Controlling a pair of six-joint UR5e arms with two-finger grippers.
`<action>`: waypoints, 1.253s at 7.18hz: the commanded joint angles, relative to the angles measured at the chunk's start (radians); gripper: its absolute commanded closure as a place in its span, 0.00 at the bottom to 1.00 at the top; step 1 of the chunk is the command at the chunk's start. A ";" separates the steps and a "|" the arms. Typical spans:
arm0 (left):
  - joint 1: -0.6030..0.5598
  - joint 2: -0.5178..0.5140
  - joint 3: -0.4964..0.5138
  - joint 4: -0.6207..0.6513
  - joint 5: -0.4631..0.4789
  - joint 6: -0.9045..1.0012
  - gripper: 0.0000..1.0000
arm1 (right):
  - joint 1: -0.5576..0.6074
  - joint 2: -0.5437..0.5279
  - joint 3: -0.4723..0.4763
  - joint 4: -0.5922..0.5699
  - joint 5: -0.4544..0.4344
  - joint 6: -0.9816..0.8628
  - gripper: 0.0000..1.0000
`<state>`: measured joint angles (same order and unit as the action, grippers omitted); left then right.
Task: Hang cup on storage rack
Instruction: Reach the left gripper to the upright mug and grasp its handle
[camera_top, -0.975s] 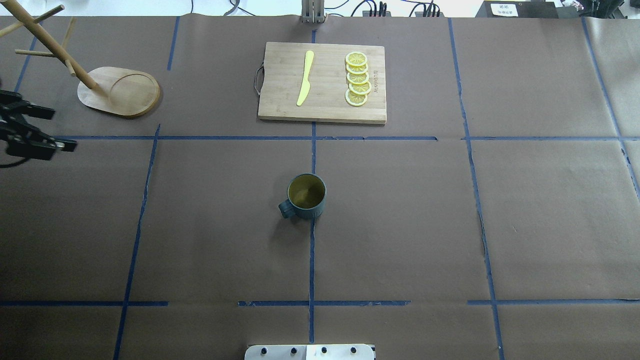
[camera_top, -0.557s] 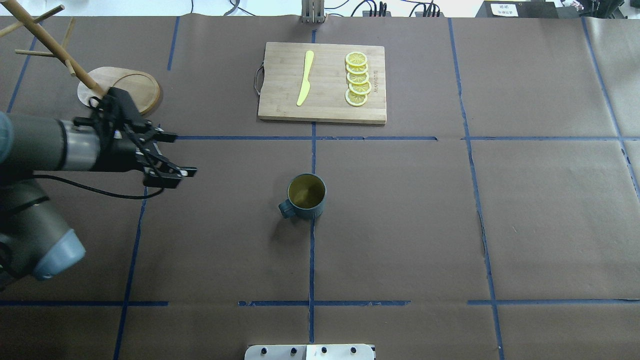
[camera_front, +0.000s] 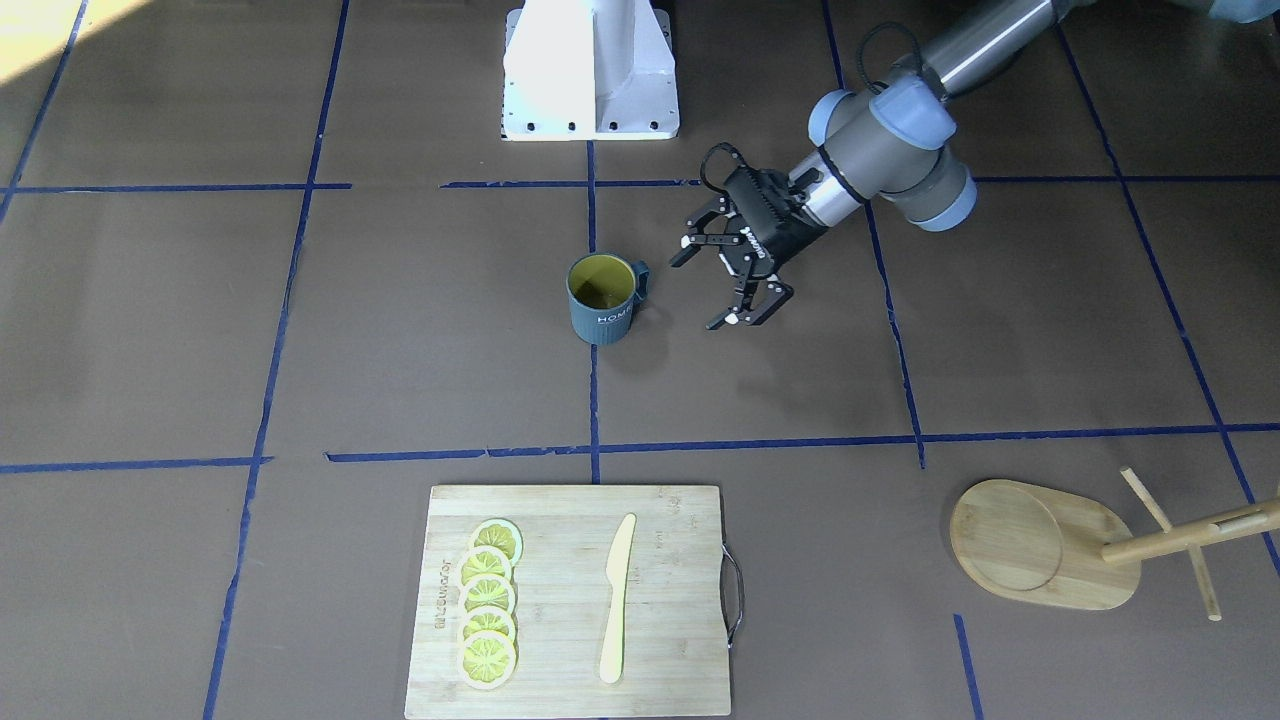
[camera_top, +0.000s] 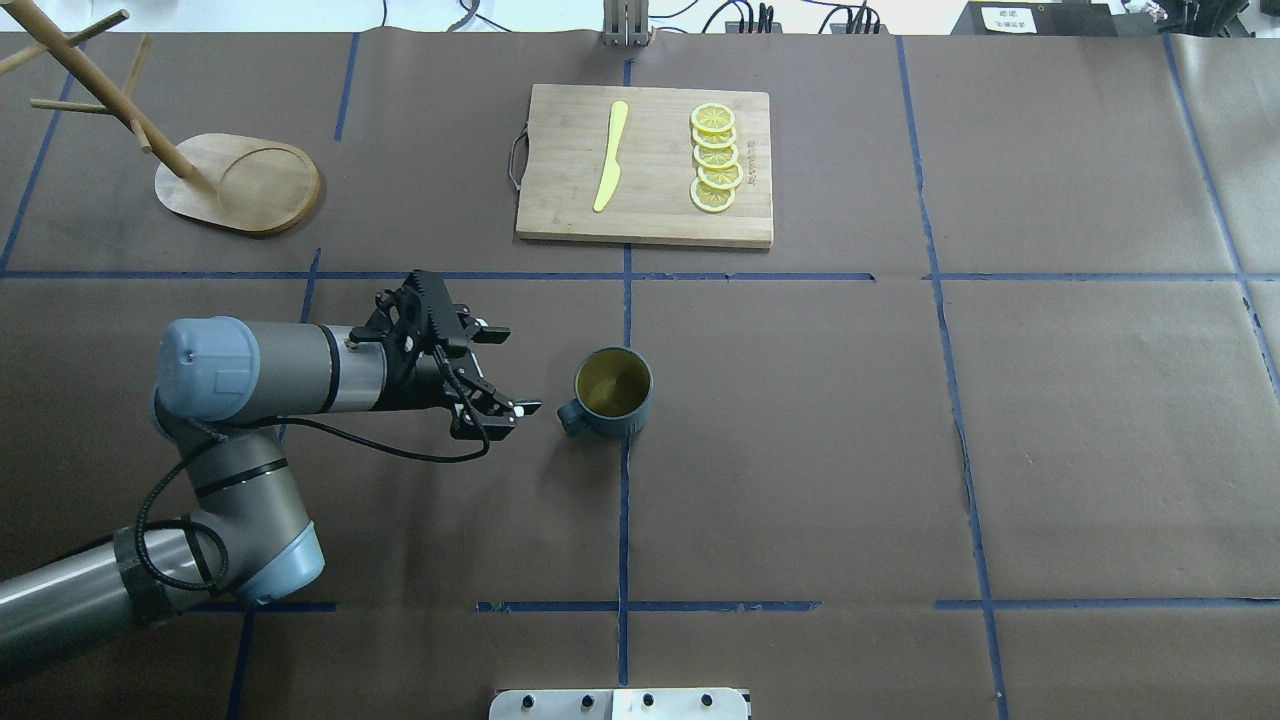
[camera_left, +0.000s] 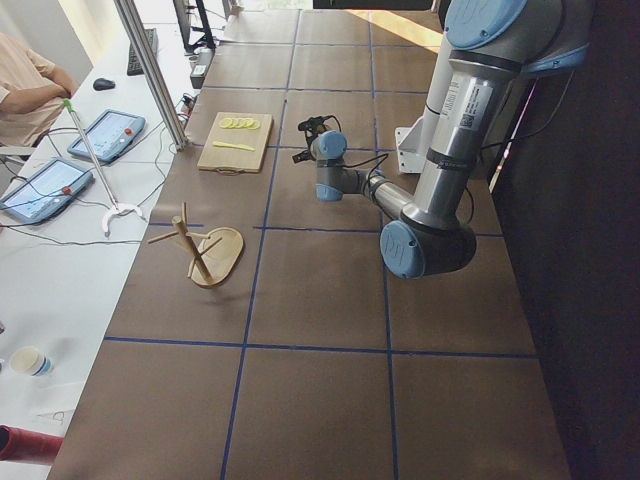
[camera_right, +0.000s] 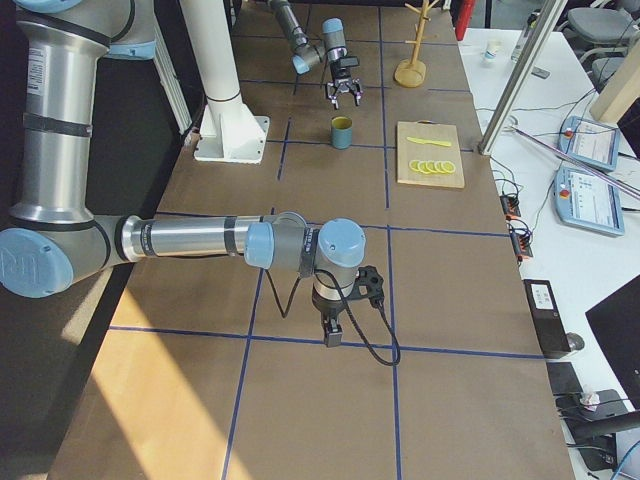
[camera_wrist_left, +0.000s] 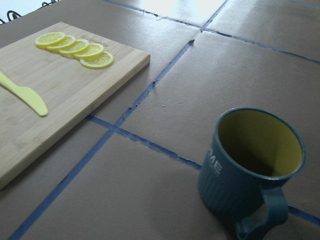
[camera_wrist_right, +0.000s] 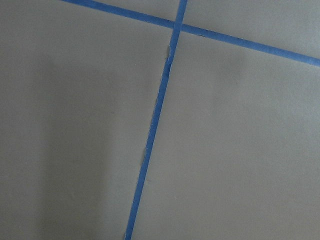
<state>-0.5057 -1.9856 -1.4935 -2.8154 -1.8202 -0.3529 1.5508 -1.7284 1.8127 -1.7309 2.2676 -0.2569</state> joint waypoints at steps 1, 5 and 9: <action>0.085 -0.016 0.015 -0.007 0.101 0.002 0.00 | 0.000 0.006 -0.001 0.001 0.001 0.002 0.00; 0.156 -0.054 0.059 -0.006 0.235 -0.003 0.02 | 0.000 0.006 0.000 0.001 0.003 0.002 0.00; 0.177 -0.061 0.061 -0.003 0.279 -0.014 0.60 | 0.000 0.004 -0.001 -0.001 0.004 0.002 0.00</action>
<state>-0.3300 -2.0453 -1.4322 -2.8185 -1.5437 -0.3639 1.5509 -1.7229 1.8130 -1.7318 2.2713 -0.2546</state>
